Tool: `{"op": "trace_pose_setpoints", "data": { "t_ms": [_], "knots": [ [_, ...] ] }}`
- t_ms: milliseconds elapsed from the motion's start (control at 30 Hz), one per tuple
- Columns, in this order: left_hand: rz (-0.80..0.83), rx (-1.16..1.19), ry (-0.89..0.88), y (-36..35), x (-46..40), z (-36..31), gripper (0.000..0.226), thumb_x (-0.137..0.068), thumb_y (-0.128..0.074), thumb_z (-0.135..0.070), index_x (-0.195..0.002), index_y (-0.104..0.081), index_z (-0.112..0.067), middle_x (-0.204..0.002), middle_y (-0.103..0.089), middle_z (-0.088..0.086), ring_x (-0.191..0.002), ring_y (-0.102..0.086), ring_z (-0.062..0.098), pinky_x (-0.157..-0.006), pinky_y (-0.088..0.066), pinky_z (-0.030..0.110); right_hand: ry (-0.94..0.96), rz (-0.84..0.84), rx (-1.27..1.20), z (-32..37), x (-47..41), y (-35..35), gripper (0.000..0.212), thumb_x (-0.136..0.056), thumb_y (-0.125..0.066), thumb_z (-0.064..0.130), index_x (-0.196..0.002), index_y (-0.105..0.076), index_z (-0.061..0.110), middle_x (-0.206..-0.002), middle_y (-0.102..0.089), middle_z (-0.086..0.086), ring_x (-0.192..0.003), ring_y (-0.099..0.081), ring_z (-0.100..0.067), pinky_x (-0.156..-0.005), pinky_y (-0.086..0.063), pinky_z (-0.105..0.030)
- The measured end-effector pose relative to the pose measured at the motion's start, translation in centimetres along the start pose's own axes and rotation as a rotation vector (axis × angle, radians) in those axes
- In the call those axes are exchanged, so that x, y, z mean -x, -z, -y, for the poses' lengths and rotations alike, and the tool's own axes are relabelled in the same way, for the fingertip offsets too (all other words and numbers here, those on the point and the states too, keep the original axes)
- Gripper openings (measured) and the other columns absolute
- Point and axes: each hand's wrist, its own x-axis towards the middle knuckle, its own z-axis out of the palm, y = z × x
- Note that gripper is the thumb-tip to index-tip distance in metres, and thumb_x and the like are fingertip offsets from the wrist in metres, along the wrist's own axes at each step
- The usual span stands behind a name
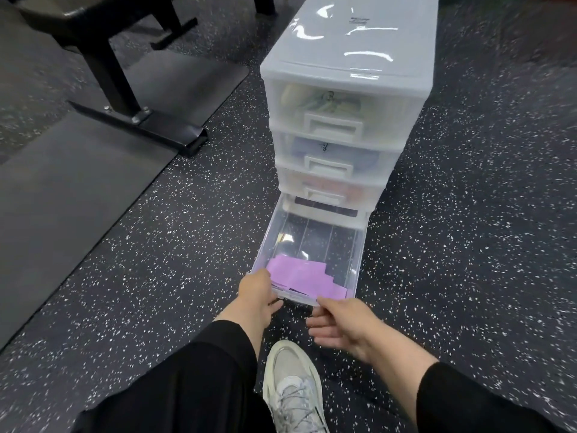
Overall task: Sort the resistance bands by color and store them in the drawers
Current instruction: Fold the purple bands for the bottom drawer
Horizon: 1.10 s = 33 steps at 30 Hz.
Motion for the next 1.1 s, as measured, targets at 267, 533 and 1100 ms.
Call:
{"op": "trace_pose_setpoints", "data": {
  "t_ms": [267, 533, 1100],
  "knots": [
    [0.036, 0.030, -0.016, 0.5, -0.8, -0.1, 0.032, -0.104, -0.039, -0.009, -0.132, -0.053, -0.008, -0.117, -0.064, 0.017, -0.090, -0.062, 0.025, -0.087, -0.052, 0.038, -0.067, 0.009, -0.633, -1.2, -0.8, -0.3, 0.042, -0.106, -0.046, 0.010, -0.146, -0.041, -0.001, -0.152, -0.046, -0.022, -0.141, -0.044, -0.039, -0.100, -0.050, -0.052],
    [0.121, 0.071, -0.113, -1.2, -1.5, -1.3, 0.023, -0.106, -0.044, -0.023, -0.120, -0.057, -0.012, -0.113, -0.061, 0.006, -0.102, -0.059, 0.019, -0.088, -0.052, 0.041, 0.126, -0.042, -0.793, 1.7, -1.7, 0.0, 0.043, -0.103, -0.041, -0.001, -0.145, -0.037, 0.007, -0.150, -0.046, -0.022, -0.134, -0.048, -0.036, -0.093, -0.052, -0.053],
    [0.308, 0.097, -0.210, -7.9, -6.5, -7.4, 0.048, -0.104, -0.043, -0.012, -0.151, -0.038, -0.011, -0.159, -0.040, 0.010, -0.138, -0.048, 0.022, -0.105, -0.049, 0.055, 0.225, -0.007, -0.598, 10.9, -7.6, 4.4, 0.047, -0.102, -0.042, -0.003, -0.148, -0.035, 0.005, -0.151, -0.046, -0.018, -0.139, -0.046, -0.034, -0.095, -0.054, -0.057]
  ]
}}
